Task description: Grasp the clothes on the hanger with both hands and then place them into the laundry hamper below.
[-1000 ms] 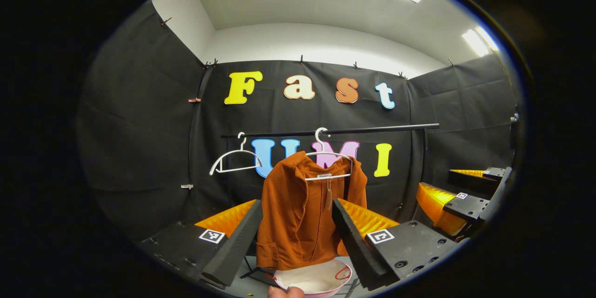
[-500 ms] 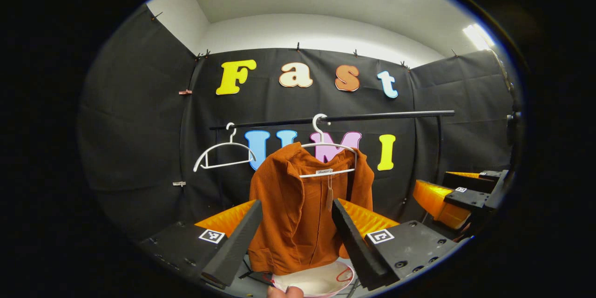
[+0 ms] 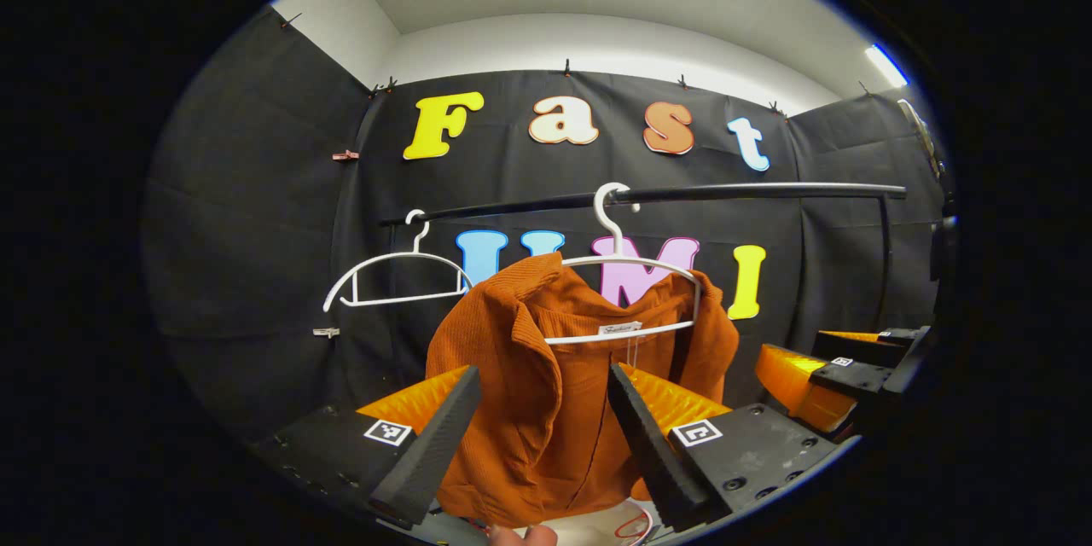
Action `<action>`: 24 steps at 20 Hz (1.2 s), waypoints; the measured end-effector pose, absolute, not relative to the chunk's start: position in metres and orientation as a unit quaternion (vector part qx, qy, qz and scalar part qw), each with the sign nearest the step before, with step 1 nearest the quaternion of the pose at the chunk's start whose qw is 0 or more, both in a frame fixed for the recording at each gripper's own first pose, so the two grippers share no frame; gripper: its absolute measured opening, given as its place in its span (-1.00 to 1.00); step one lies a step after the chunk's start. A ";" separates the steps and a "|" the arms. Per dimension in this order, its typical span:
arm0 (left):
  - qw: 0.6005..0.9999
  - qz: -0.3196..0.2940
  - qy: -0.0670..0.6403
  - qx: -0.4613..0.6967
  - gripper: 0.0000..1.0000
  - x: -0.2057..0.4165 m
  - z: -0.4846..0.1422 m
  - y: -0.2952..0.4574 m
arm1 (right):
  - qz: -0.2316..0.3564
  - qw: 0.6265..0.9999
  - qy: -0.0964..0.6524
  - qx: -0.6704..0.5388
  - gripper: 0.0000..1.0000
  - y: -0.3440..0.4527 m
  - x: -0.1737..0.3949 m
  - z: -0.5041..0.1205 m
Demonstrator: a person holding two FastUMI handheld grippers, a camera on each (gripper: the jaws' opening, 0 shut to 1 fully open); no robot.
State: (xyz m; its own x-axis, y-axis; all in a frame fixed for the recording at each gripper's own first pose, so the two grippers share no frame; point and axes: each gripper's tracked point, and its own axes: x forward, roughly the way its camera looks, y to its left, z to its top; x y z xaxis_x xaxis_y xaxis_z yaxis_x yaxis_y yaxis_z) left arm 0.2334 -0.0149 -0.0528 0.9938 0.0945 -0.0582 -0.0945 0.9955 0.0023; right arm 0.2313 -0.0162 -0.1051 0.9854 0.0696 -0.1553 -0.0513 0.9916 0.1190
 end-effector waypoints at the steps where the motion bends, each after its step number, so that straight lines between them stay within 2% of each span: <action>1: 0.998 0.055 0.028 0.002 0.90 0.242 -0.054 -0.012 | 0.032 0.995 0.077 0.056 0.98 -0.017 0.242 -0.106; 6: 0.996 0.086 0.030 0.021 0.90 0.285 -0.069 0.002 | 0.045 0.994 0.076 0.065 1.00 -0.016 0.290 -0.124; 7: 0.995 0.091 0.029 0.023 0.83 0.292 -0.070 0.005 | 0.044 0.994 0.071 0.067 0.98 -0.018 0.299 -0.126; 8: 0.995 0.096 0.027 0.022 0.90 0.298 -0.072 0.008 | 0.044 0.994 0.066 0.069 0.98 -0.018 0.309 -0.128; 10: 0.994 0.107 0.025 0.023 0.91 0.308 -0.075 0.014 | 0.051 0.994 0.063 0.076 0.98 -0.012 0.326 -0.136; 11: 0.993 0.113 0.026 0.026 0.84 0.312 -0.077 0.018 | 0.054 0.993 0.064 0.078 0.96 -0.011 0.334 -0.140; 12: 0.993 0.116 0.026 0.029 0.91 0.314 -0.080 0.017 | 0.055 0.993 0.064 0.077 0.96 -0.010 0.342 -0.144; 14: 0.992 0.123 0.022 0.033 0.84 0.314 -0.079 0.019 | 0.057 0.994 0.057 0.075 0.96 -0.009 0.358 -0.147; 15: 0.992 0.124 0.017 0.034 0.91 0.316 -0.077 0.019 | 0.061 0.993 0.057 0.079 0.96 -0.006 0.363 -0.149; 16: 0.992 0.122 0.016 0.035 0.84 0.320 -0.077 0.019 | 0.066 0.992 0.059 0.086 1.00 -0.003 0.370 -0.154; 17: 0.992 0.120 0.017 0.038 0.90 0.326 -0.078 0.020 | 0.075 0.991 0.062 0.095 0.74 0.001 0.375 -0.156; 18: 0.992 0.119 0.022 0.039 0.83 0.331 -0.080 0.023 | 0.088 0.988 0.064 0.106 0.69 0.007 0.380 -0.159; 19: 0.992 0.118 0.027 0.038 0.79 0.333 -0.082 0.025 | 0.101 0.985 0.068 0.120 0.34 0.014 0.384 -0.161; 22: 0.994 0.096 0.044 0.006 -0.03 0.338 -0.091 0.023 | 0.112 0.976 0.100 0.157 -0.72 0.011 0.389 -0.178; 24: 0.993 0.101 0.068 0.000 -0.58 0.337 -0.103 0.030 | 0.141 0.966 0.131 0.173 -0.75 0.020 0.388 -0.177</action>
State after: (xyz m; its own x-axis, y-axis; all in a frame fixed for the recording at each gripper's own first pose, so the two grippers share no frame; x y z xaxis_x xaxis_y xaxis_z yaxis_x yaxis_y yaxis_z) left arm 0.3366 0.0305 -0.1032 0.9704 0.1998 -0.1355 -0.1999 0.9797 0.0130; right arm 0.3883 0.0201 -0.1771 0.9255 0.3185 -0.2048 -0.2276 0.9002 0.3713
